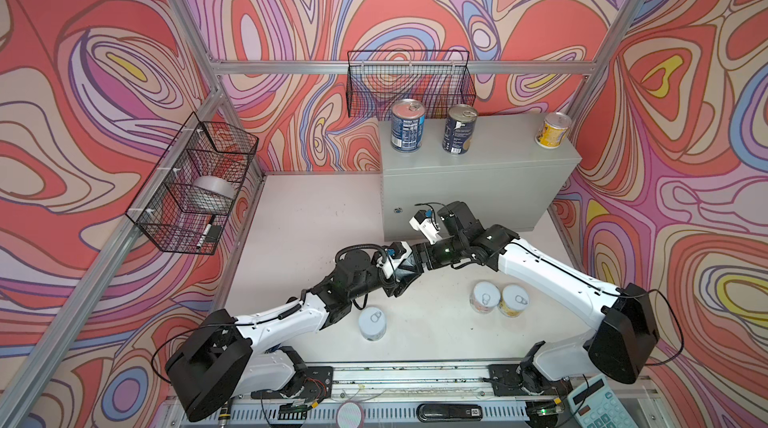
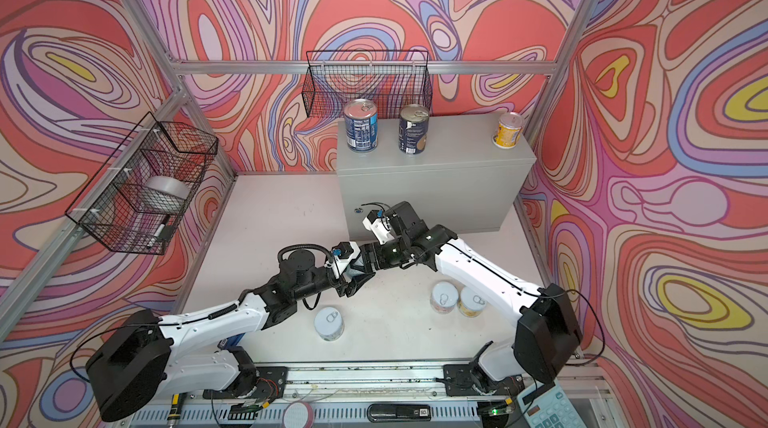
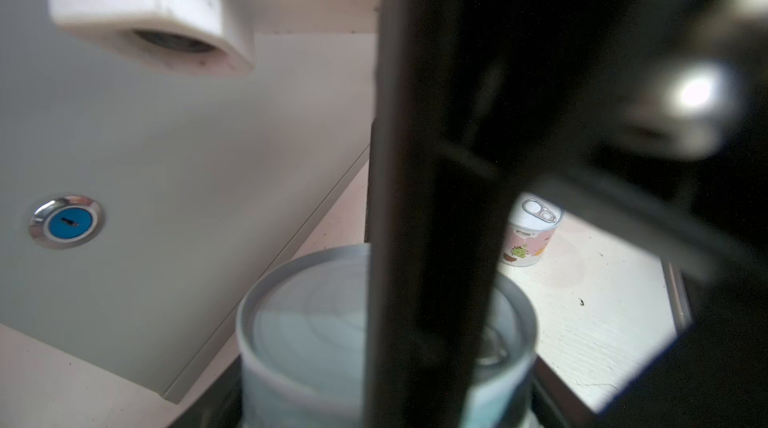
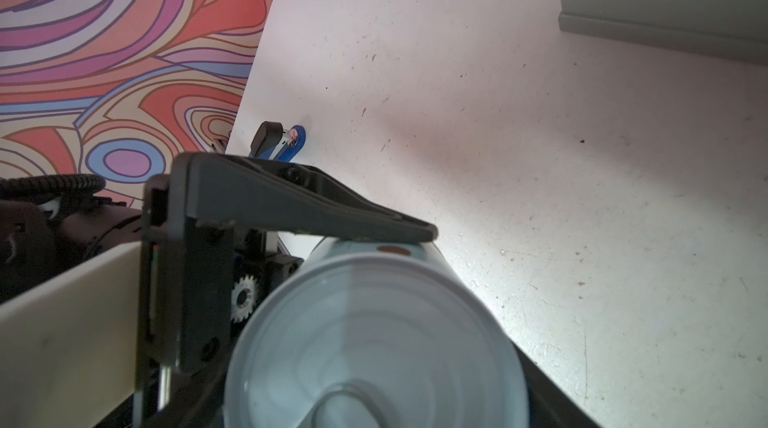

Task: Place and organize the canned foods onto the counter
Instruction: 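Close the left gripper on the white can held by the right gripper, then open the right gripper and draw it back while the left gripper holds the can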

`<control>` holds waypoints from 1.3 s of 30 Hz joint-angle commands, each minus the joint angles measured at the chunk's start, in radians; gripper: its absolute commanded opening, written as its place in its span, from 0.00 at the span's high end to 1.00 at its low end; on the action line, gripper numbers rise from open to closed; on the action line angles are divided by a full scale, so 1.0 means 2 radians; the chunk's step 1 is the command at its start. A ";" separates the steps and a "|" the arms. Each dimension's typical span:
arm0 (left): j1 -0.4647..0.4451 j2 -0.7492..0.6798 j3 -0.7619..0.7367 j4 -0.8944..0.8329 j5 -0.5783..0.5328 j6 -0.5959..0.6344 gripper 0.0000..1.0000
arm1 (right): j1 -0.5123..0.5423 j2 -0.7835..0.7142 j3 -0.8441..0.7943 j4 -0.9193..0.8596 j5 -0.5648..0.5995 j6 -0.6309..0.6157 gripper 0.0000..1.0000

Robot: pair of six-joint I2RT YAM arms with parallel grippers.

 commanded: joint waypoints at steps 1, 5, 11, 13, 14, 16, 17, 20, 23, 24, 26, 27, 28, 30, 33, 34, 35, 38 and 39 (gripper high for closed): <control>0.001 -0.023 0.004 0.018 -0.030 0.012 0.64 | 0.009 0.004 -0.008 0.021 -0.066 -0.013 0.14; 0.001 -0.035 -0.016 0.021 -0.044 0.017 0.64 | 0.007 0.005 -0.010 0.028 -0.068 -0.014 0.08; 0.001 -0.034 -0.023 0.027 -0.049 0.016 0.64 | 0.005 0.013 0.005 -0.007 -0.024 -0.030 0.06; 0.001 -0.035 -0.024 0.028 -0.053 0.017 0.64 | 0.005 0.016 0.007 -0.020 -0.004 -0.037 0.06; 0.001 -0.036 -0.026 0.028 -0.056 0.018 0.64 | 0.005 0.017 0.008 -0.024 0.004 -0.038 0.06; 0.001 -0.038 -0.027 0.028 -0.060 0.019 0.64 | 0.004 0.017 0.006 -0.026 0.014 -0.040 0.06; 0.001 -0.040 -0.028 0.029 -0.063 0.020 0.64 | 0.004 0.017 0.005 -0.026 0.018 -0.040 0.06; 0.001 -0.043 -0.030 0.028 -0.069 0.022 0.64 | 0.002 0.012 0.002 -0.030 0.028 -0.043 0.06; 0.001 -0.046 -0.032 0.027 -0.079 0.022 0.64 | -0.002 -0.001 -0.003 -0.029 0.045 -0.042 0.06; 0.001 -0.047 -0.032 0.028 -0.083 0.021 0.64 | -0.003 -0.007 -0.006 -0.028 0.054 -0.040 0.06; 0.001 -0.049 -0.033 0.031 -0.095 0.020 0.64 | -0.008 -0.025 -0.013 -0.029 0.078 -0.035 0.06; 0.001 -0.051 -0.035 0.033 -0.099 0.020 0.64 | -0.011 -0.035 -0.017 -0.029 0.088 -0.033 0.06; 0.001 -0.052 -0.034 0.034 -0.104 0.019 0.64 | -0.015 -0.048 -0.022 -0.027 0.097 -0.031 0.06; 0.001 -0.052 -0.031 0.034 -0.119 0.013 0.64 | -0.020 -0.075 -0.030 -0.024 0.112 -0.028 0.06; 0.001 -0.055 -0.022 0.031 -0.132 0.003 0.64 | -0.023 -0.124 -0.048 -0.015 0.133 -0.029 0.05; 0.001 -0.057 -0.019 0.029 -0.131 -0.001 0.64 | -0.023 -0.142 -0.055 -0.010 0.142 -0.027 0.05; 0.001 -0.059 -0.013 0.027 -0.130 -0.006 0.64 | -0.023 -0.162 -0.065 -0.005 0.152 -0.026 0.04; 0.001 -0.063 0.018 0.011 -0.131 -0.021 0.64 | -0.023 -0.220 -0.102 0.012 0.179 -0.022 0.03; 0.001 -0.062 0.026 0.009 -0.132 -0.027 0.63 | -0.022 -0.238 -0.113 0.015 0.188 -0.020 0.02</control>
